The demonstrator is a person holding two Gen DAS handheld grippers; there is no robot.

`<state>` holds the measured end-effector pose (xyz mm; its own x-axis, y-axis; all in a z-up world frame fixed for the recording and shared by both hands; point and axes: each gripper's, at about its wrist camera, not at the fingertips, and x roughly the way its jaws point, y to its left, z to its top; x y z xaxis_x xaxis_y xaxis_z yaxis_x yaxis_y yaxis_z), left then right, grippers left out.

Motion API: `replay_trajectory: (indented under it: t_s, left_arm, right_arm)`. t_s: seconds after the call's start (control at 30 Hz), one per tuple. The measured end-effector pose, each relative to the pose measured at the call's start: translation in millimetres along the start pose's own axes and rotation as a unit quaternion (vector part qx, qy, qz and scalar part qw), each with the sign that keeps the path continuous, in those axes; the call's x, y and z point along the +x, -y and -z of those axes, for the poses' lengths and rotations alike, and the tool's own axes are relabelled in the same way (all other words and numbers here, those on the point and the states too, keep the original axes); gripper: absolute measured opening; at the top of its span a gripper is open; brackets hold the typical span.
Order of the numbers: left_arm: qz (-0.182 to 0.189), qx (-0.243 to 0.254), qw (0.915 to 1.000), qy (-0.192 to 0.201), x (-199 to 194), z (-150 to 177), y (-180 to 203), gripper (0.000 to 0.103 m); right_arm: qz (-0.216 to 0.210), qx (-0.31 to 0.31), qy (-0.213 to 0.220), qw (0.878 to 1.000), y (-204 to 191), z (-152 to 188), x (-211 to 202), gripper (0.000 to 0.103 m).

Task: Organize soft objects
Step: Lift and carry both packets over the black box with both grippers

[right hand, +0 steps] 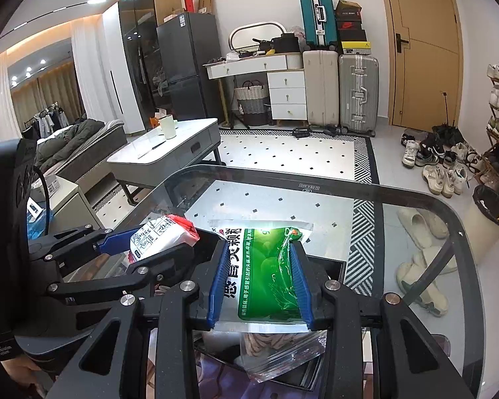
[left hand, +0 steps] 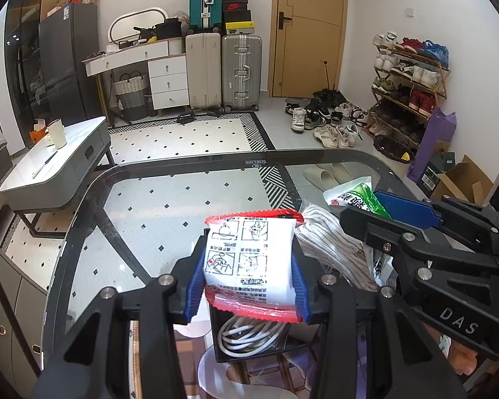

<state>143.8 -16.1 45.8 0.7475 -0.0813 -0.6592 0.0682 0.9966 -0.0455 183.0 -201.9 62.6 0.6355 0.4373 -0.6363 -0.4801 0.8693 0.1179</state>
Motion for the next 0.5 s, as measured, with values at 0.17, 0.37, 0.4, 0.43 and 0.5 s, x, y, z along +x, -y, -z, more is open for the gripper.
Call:
replay_trajectory:
  t_s: [0.17, 0.37, 0.4, 0.43, 0.5]
  left_arm:
    - [0.001, -0.001, 0.9999, -0.011, 8.0, 1.1, 0.7, 0.043]
    - [0.000, 0.000, 0.9996, -0.028, 20.0, 5.9, 2.2, 0.043]
    - [0.000, -0.001, 0.9995, -0.031, 21.7, 6.7, 2.2, 0.043]
    - [0.000, -0.001, 0.9994, -0.033, 23.5, 7.3, 2.4, 0.043]
    - [-0.006, 0.003, 0.9994, -0.034, 25.4, 8.6, 3.3, 0.043]
  right_arm:
    - [-0.002, 0.001, -0.009, 1.000, 2.3, -1.9, 8.6, 0.036]
    - [-0.002, 0.007, -0.029, 1.000, 4.9, 3.8, 22.5, 0.036]
    - [-0.002, 0.008, -0.032, 0.999, 5.5, 4.5, 24.5, 0.036]
    - [-0.002, 0.009, -0.035, 0.999, 5.9, 6.2, 26.8, 0.036]
    - [-0.005, 0.011, -0.044, 0.999, 6.5, 7.5, 32.5, 0.036]
